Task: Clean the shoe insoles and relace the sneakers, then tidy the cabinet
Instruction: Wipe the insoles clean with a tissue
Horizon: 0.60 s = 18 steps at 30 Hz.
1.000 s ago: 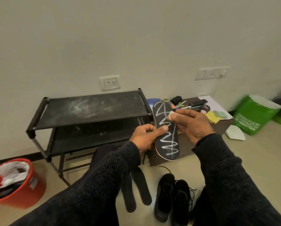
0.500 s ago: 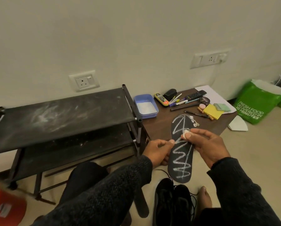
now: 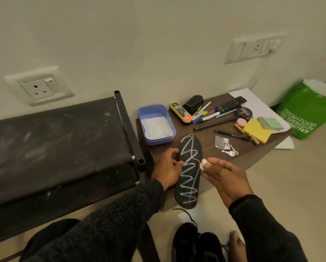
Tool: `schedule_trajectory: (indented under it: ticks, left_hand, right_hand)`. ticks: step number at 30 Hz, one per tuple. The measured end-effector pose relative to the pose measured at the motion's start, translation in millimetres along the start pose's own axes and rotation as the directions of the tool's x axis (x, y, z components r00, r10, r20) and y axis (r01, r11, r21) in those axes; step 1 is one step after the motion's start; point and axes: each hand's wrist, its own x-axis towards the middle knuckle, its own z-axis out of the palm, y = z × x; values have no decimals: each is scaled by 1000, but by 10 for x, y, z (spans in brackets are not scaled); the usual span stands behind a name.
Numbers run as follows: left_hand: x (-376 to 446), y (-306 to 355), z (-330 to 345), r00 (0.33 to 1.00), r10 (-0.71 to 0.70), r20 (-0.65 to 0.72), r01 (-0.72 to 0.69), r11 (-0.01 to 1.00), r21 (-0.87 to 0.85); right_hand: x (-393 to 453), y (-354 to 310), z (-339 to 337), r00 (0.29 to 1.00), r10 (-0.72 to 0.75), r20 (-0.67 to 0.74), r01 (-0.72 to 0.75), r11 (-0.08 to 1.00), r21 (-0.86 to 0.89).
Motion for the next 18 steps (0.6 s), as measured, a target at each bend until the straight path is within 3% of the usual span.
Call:
schedule_trajectory:
  ticks: [5, 9, 14, 18]
  left_hand:
    - [-168, 178, 15, 992, 122, -38, -114, 978, 175]
    - [-953, 524, -214, 963, 249, 100, -245, 968, -51]
    - [-2399, 772, -688, 922, 380, 71, -363, 914, -179]
    - [-3160, 452, -993, 938, 345, 18, -332, 917, -222]
  right_hand:
    - [-273, -102, -49, 1000, -26, -15, 26, 999, 35]
    - [-981, -162, -30, 996, -86, 7, 86, 996, 20]
    - [-2199, -33, 28, 965, -251, 80, 254, 967, -24]
    - [-2886, 355, -9, 951, -215, 223, 222, 975, -5]
